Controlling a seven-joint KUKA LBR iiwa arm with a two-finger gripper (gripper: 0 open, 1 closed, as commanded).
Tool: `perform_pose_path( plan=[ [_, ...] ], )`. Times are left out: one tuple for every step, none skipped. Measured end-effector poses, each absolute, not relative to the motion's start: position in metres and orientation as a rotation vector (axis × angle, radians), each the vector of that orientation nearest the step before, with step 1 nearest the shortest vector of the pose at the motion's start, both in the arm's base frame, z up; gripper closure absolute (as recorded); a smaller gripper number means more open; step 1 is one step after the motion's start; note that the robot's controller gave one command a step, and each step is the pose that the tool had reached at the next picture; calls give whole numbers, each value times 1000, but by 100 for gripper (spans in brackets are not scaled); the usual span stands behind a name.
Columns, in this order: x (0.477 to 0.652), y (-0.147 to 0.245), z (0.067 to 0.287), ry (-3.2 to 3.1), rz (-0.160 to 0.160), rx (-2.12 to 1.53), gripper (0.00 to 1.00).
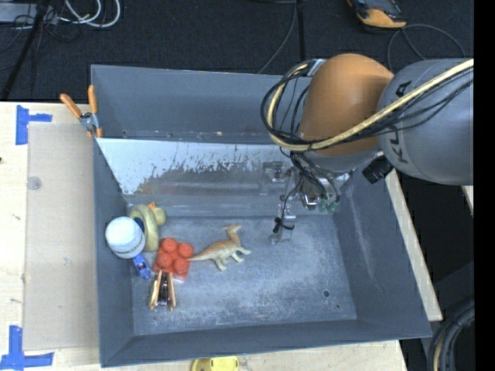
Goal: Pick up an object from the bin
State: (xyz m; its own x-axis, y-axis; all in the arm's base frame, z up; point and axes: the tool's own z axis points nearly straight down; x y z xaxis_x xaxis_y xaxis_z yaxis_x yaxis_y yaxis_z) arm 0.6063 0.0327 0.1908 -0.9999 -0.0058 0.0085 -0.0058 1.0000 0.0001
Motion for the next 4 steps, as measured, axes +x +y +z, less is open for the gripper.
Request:
perform_pose_path(
  plan=[
    [608,33,195,-3140,-1,8,0],
    [586,66,156,-3142,2,72,0],
    [583,96,132,-3122,-2,188,0],
    [590,100,140,-3136,-2,207,0]
  ],
)
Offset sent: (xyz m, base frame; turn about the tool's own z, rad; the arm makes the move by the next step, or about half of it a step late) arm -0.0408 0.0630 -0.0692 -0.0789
